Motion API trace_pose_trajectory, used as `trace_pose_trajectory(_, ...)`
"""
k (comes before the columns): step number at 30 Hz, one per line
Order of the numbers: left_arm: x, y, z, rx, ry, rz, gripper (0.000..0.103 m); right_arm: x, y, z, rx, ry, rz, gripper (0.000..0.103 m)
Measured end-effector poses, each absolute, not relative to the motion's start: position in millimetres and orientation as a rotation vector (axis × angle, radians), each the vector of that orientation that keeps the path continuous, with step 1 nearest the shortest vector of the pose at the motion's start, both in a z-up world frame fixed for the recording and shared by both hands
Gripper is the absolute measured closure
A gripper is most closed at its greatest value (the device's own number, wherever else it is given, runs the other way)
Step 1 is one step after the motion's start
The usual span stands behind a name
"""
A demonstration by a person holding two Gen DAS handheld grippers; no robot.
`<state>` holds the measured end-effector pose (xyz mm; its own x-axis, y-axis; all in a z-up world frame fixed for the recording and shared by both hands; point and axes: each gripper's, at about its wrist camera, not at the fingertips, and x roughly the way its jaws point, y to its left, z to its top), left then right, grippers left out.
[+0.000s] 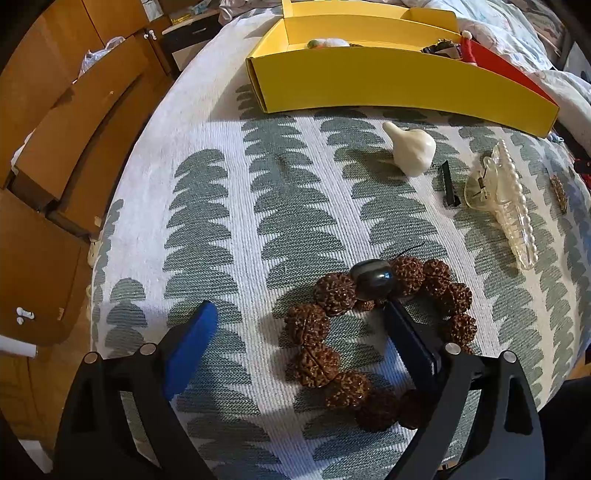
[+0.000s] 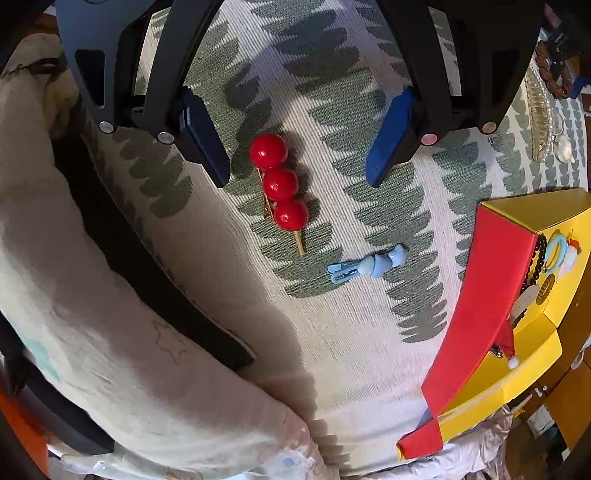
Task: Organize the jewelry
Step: 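Move left gripper to the brown seed-bead bracelet while right gripper approaches the red bead pin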
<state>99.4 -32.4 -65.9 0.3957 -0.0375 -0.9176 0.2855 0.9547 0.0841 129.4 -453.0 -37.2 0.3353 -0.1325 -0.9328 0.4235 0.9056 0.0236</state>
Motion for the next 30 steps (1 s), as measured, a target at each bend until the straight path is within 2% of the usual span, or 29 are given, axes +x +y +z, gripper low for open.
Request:
trace_pose_trajectory(10,105.7,-37.8,-70.5,0.252,1.141,-0.198,0.013,137.0,-462.5,-51.4,0.358,1.192,-0.341,0.031)
trace_pose_trajectory(14,108.1,-39.2,-71.5,0.247,1.139,-0.191,0.015,137.7,-465.4,-52.8,0.379,1.187,-0.340,0.038)
trace_pose_trajectory(17,107.0,-42.0,-69.4,0.244,1.132,-0.199,0.026,136.0,-468.8,-50.1,0.409,1.174,-0.336,0.052)
trace_pose_trajectory(21,104.9,-44.9,-65.9,0.239,1.129,-0.229,0.054,135.2,-474.1,-49.8,0.435,1.163,-0.343,0.069)
trace_pose_trajectory(26,105.3,-45.6,-63.3,0.232,1.124,-0.232,0.074,133.3,-473.2,-47.6,0.438,1.159,-0.348,0.080)
trace_pose_trajectory(28,106.9,-43.2,-62.3,0.223,1.130,-0.237,0.082,130.7,-472.3,-46.0,0.436,1.157,-0.351,0.081)
trace_pose_trajectory(30,109.1,-40.9,-60.8,0.211,1.138,-0.244,0.083,130.6,-471.7,-46.3,0.437,1.155,-0.353,0.081)
